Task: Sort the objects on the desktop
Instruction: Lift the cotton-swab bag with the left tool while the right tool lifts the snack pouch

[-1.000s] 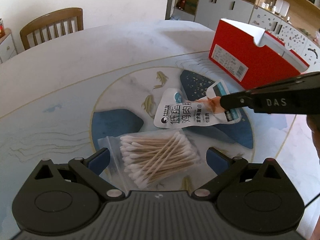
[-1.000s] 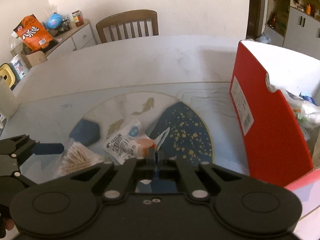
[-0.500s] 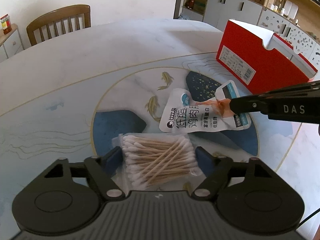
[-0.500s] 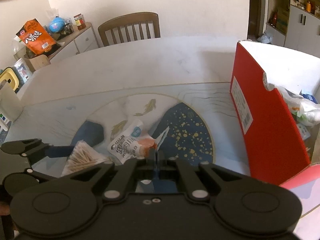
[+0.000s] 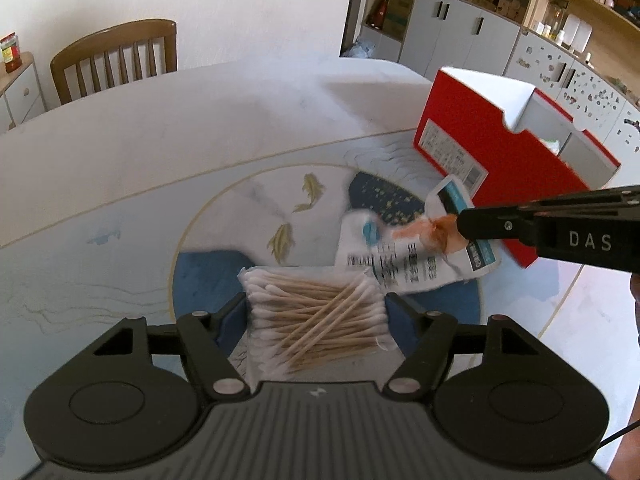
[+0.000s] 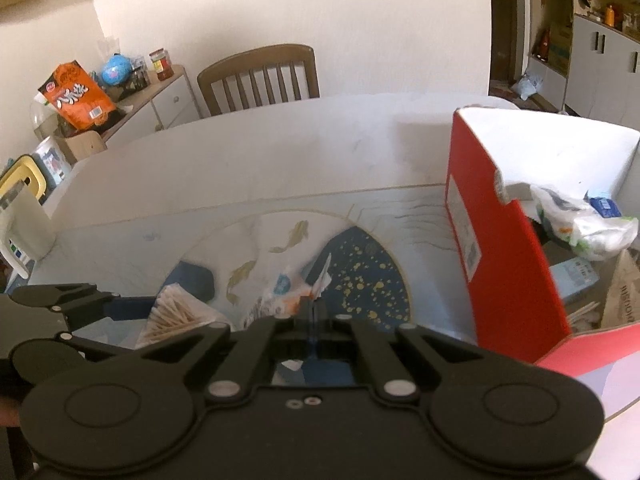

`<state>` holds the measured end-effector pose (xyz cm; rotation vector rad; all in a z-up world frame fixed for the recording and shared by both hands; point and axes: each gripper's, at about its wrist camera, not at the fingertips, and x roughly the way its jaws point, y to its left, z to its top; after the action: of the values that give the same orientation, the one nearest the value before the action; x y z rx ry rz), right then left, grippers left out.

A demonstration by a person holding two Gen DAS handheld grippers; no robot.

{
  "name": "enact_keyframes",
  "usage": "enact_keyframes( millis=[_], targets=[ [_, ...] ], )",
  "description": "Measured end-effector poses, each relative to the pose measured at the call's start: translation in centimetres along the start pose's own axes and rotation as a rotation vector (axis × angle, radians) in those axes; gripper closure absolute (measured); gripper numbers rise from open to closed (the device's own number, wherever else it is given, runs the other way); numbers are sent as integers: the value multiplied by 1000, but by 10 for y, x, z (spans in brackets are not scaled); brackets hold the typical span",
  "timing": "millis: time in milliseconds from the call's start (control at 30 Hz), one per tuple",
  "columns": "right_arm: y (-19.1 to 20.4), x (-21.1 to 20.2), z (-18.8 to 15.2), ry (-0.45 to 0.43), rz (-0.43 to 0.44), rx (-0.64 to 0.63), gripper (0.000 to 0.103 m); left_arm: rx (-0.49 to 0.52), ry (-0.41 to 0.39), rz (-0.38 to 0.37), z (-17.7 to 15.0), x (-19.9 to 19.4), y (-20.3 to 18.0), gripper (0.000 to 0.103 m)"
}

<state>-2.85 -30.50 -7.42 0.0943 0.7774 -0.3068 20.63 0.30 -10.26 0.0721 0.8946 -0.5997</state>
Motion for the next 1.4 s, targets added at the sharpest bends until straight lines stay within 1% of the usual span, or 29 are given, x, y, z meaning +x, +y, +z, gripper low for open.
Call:
enact_keyframes(
  millis=[267, 467, 500, 533, 600, 733, 833, 933, 1033, 1067, 1100, 1133, 1167, 1267, 1333, 1367, 1400],
  targets=[
    [-10, -16, 5, -31, 8, -7, 103, 2, -20, -14, 14, -12, -12, 31],
    [-19, -14, -1, -1, 6, -13, 103, 3, -15, -12, 12, -13, -15, 31],
    [-20, -12, -3, 8, 6, -14, 97, 2, -13, -10, 11, -13, -16, 31],
    [-20, -11, -5, 20, 10, -20, 95, 1, -10, -10, 10, -12, -16, 31],
    [-21, -8, -8, 36, 19, -34, 86, -3, -6, -7, 7, -11, -15, 31],
    [-21, 0, -11, 67, 47, -97, 82, -10, 4, 6, -1, -11, -11, 31],
    [-20, 3, -12, 78, 58, -138, 77, -23, 9, 16, -5, -11, -7, 31],
    [-16, 4, -13, 82, 87, -181, 69, -36, 10, 26, -7, -14, -2, 31],
    [-10, 6, -13, 86, 107, -231, 56, -52, 9, 38, -10, -16, 3, 31],
    [-8, 8, -13, 90, 111, -245, 49, -56, 9, 40, -10, -17, 5, 31],
    [-7, 9, -13, 87, 100, -259, 42, -60, 8, 43, -11, -18, 6, 31],
    [-7, 9, -13, 79, 85, -264, 37, -63, 7, 46, -11, -18, 7, 31],
    [-9, 10, -13, 79, 78, -258, 30, -67, 6, 48, -11, -19, 8, 31],
    [-15, 16, -12, 91, 59, -227, 29, -75, 7, 51, -12, -19, 10, 31],
    [-20, 21, -13, 108, 68, -198, 29, -79, 10, 53, -12, -19, 11, 31],
    [-21, 24, -14, 115, 70, -185, 30, -79, 11, 53, -12, -18, 11, 31],
    [-22, 26, -15, 119, 69, -175, 35, -79, 12, 54, -13, -18, 11, 31]
  ],
)
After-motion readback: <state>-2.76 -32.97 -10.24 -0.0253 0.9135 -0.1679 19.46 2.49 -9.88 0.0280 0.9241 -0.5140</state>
